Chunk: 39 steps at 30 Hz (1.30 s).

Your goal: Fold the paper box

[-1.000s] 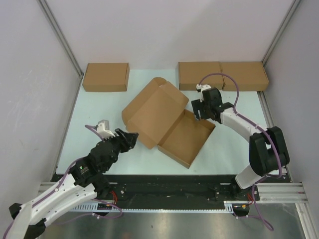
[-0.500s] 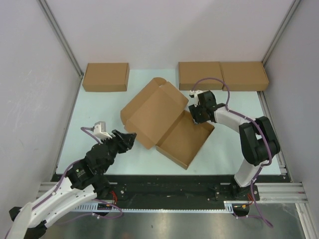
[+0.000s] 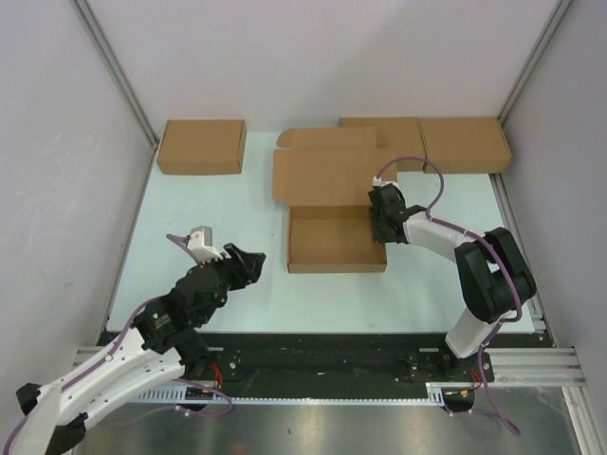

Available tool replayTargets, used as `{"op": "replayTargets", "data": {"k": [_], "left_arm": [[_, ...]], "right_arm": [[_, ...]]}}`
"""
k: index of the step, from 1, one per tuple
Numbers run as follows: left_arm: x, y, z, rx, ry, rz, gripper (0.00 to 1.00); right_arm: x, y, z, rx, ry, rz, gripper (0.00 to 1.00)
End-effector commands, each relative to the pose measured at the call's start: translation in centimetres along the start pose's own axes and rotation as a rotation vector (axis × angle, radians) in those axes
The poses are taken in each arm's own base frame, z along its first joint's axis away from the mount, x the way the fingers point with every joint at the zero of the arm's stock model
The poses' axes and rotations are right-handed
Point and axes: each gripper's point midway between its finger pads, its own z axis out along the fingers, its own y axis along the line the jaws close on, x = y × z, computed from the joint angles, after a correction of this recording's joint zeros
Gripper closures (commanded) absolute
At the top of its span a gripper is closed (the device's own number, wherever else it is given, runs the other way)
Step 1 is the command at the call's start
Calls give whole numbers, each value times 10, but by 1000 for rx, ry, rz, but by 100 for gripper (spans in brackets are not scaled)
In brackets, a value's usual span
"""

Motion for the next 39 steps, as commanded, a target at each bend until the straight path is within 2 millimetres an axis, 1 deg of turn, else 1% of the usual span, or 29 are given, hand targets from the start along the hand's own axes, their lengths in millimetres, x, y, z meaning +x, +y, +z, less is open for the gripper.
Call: {"op": "replayTargets", "data": {"k": [1,3,4,5,6,8,9,10,11,12,13,14,16,17,18,19,20,22,23,24,28,31,32,34,35,37,39], "left_arm": [[-6,-10,13,-12,-13,80,32],[-1,-13,26,-22,1,145,30],[-4,-16,31,-19,-11,184,30],[-3,-17,36,-28,-6,215,30],[1,-19,47,-56,13,262,29],[-1,-17,59,-102,17,340,29],[3,-16,70,-137,41,385,28],[4,-14,74,-162,53,414,28],[3,-12,80,-173,61,427,28],[8,-10,87,-184,78,449,28],[6,-9,94,-176,82,432,28],[11,-5,101,-182,105,433,29],[7,-1,113,-191,108,412,30],[17,1,119,-185,146,426,30],[15,-5,125,-172,147,448,31],[17,-6,129,-174,157,456,32],[27,-3,135,-176,194,473,32],[32,-3,141,-177,215,490,33],[40,1,144,-186,237,497,33],[46,1,146,-176,252,499,34],[63,6,155,-178,298,494,38],[75,21,160,-229,336,522,46],[75,21,162,-237,341,530,54],[82,34,162,-287,369,556,61],[82,35,164,-299,370,560,64],[89,45,164,-334,398,583,66],[91,50,164,-353,409,590,68]], "right_arm": [[-8,7,-13,51,-67,5,85],[-7,7,-13,62,-69,-31,85],[-5,6,-12,73,-66,-44,85],[-5,5,-11,79,-63,-48,85],[-2,4,-10,85,-57,-57,87],[2,2,-6,110,-47,-74,90],[3,0,-5,121,-45,-82,94],[5,-1,-4,134,-42,-92,97],[6,-2,-3,141,-38,-99,99],[6,-2,-3,148,-38,-103,100],[7,-2,-3,151,-39,-110,100],[8,-2,-3,154,-38,-113,100],[8,0,-4,158,-42,-126,100],[7,1,-5,157,-48,-126,100],[7,2,-5,156,-49,-126,100],[8,2,-6,155,-46,-121,100],[9,4,-6,152,-43,-118,100],[10,5,-7,148,-41,-115,100],[11,7,-8,147,-41,-118,100],[11,8,-9,144,-44,-119,100],[12,14,-11,134,-48,-127,100],[12,16,-11,130,-47,-128,100],[13,15,-11,134,-47,-128,100],[15,15,-11,135,-40,-126,100],[15,15,-12,135,-40,-124,100],[16,16,-13,134,-40,-121,100],[18,17,-15,130,-39,-119,100]]}}
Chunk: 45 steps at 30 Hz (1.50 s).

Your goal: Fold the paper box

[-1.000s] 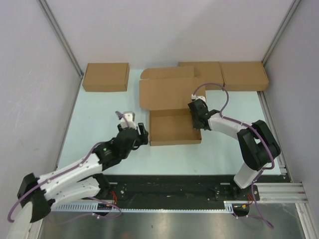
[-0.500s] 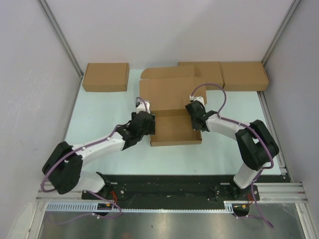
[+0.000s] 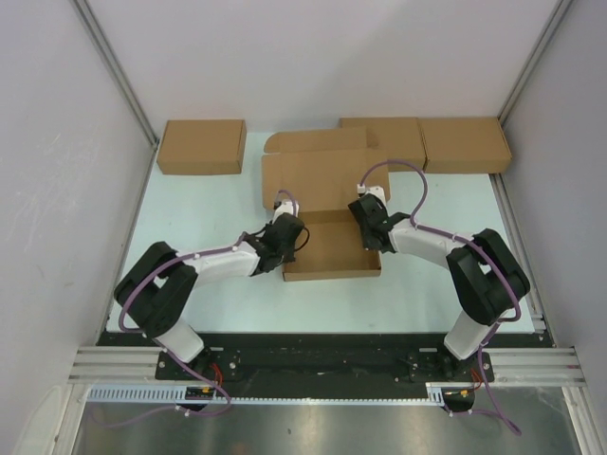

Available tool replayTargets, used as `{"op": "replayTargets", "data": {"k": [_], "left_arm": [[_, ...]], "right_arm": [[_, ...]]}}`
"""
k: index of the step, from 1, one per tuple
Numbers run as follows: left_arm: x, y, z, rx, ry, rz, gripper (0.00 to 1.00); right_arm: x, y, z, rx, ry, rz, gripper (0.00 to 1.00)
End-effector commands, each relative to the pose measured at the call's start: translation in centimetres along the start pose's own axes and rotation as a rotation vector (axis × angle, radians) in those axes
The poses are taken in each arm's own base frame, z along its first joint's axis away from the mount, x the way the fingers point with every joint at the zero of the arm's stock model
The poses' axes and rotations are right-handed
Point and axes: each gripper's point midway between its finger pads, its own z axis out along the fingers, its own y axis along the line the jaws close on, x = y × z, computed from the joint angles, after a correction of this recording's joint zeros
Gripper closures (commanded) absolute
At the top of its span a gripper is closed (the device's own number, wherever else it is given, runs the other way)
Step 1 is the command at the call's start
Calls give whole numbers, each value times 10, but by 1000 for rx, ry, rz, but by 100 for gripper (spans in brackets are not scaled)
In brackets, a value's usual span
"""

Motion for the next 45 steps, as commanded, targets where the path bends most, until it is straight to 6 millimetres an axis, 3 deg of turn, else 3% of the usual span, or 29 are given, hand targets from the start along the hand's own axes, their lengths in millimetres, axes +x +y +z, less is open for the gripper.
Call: {"op": "replayTargets", "data": {"k": [1,4,8,11,21,29,32,33,36,42,45], "left_arm": [[-4,3,7,-45,6,19,68],[0,4,11,-57,17,21,74],[2,6,14,-79,14,25,92],[3,5,15,-106,-5,44,100],[7,-12,11,-123,-53,49,100],[1,-10,3,-134,-75,29,100],[-11,-12,-4,-120,-100,24,90],[-16,-13,-7,-113,-111,19,85],[-23,-13,-11,-106,-126,15,76],[-36,-15,-20,-88,-148,-14,59],[-46,-15,-25,-82,-169,-30,59]], "right_arm": [[9,-4,-6,26,11,-25,100],[10,-5,-9,27,9,-18,100],[14,-7,-9,38,15,-10,100],[19,-7,-9,61,18,2,100],[50,3,-1,119,29,42,100],[43,-3,-10,137,7,59,100],[34,-7,-17,118,-8,73,86],[32,-8,-19,116,-12,78,77],[27,-13,-24,113,-21,91,66],[21,-20,-31,104,-27,118,57],[16,-21,-34,88,-37,131,57]]}}
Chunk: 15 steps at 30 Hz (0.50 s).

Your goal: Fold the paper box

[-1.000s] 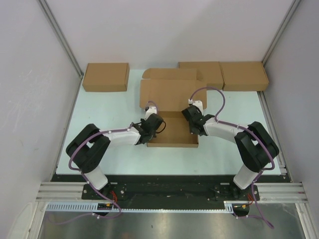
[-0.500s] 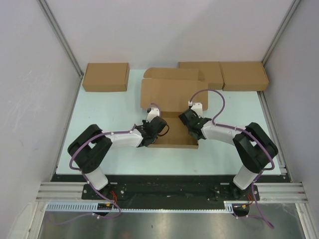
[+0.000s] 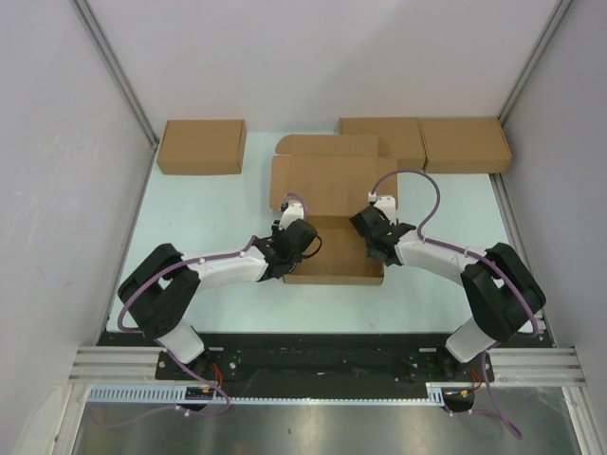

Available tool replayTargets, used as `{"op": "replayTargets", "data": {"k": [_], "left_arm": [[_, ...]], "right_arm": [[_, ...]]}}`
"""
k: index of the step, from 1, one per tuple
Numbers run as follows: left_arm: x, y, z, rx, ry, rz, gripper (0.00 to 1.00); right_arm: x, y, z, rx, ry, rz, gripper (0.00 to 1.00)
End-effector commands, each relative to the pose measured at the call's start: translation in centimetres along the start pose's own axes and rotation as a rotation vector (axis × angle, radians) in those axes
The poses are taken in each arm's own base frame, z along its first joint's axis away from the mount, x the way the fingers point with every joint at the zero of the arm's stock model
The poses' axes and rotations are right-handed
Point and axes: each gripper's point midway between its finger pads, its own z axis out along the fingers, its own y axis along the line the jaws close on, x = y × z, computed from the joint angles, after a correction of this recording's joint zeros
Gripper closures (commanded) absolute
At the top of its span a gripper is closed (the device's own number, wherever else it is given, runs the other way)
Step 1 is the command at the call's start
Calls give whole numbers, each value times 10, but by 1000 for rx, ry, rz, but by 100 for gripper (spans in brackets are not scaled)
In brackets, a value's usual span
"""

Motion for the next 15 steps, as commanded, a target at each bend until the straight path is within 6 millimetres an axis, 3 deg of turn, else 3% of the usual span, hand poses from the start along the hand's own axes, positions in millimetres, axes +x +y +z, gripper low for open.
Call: {"op": "replayTargets", "data": {"k": [1,2,6,8,15], "left_arm": [[-43,-3,-17,28,-91,-70,60],[-45,-3,-17,29,-96,-72,62],[-43,-5,-16,44,-90,-71,86],[-38,-9,-14,54,-73,-71,91],[-21,-15,-9,88,-41,-81,97]], "right_arm": [[-11,-5,-10,-20,-26,33,57],[-13,-4,-11,-27,-30,36,63],[-13,-2,-11,-36,-28,45,82],[-12,1,-11,-43,-26,43,90],[-6,10,-12,-54,-21,29,98]]}}
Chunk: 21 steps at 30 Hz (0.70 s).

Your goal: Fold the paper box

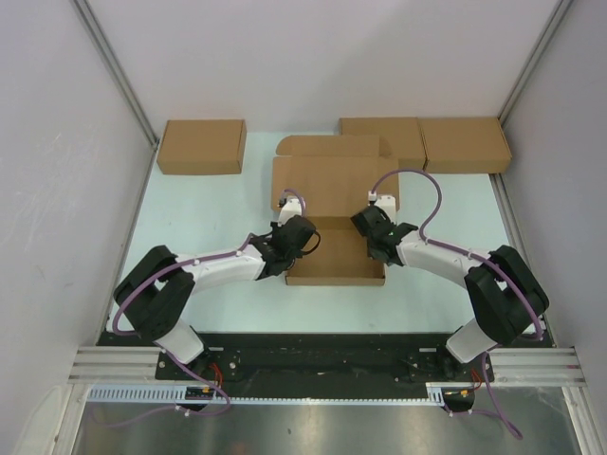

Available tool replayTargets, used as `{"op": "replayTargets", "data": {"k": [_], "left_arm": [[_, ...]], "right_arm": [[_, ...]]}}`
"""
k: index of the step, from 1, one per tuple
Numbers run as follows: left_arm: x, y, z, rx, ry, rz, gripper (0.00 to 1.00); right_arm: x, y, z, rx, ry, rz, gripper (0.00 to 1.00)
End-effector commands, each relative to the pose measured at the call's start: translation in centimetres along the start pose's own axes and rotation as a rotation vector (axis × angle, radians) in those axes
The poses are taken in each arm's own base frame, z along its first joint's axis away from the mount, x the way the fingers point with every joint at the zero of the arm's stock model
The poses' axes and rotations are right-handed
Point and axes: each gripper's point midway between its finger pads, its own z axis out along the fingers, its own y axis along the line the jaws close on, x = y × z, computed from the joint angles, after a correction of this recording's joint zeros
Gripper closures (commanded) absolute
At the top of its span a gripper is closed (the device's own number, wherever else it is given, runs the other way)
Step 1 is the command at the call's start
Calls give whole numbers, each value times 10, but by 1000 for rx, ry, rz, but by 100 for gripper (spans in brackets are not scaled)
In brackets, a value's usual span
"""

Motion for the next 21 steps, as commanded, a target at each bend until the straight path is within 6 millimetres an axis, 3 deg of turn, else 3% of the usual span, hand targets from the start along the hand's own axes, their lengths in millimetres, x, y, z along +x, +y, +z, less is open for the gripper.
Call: {"op": "replayTargets", "data": {"k": [1,4,7,8,10,12,13,16,21], "left_arm": [[-1,-16,-3,70,-8,-41,98],[-2,-19,-4,76,-11,-45,99],[-9,-15,-9,60,-29,-58,96],[-12,-12,-11,47,-35,-58,88],[-30,-7,-21,45,-79,-75,74],[-48,-4,-32,60,-121,-87,63],[-55,-3,-36,62,-137,-88,52],[-76,2,-51,70,-178,-106,36],[-103,18,-78,70,-254,-147,30]], "right_arm": [[0,6,-3,-10,-12,9,98],[0,6,-4,-5,-13,10,97],[-5,0,-9,8,-29,10,82],[-11,-2,-15,0,-49,23,72],[-19,-9,-23,10,-71,34,63],[-31,-17,-35,18,-106,50,60],[-35,-19,-40,19,-117,52,57],[-48,-27,-57,17,-155,71,52],[-78,-47,-87,13,-243,90,45]]}}
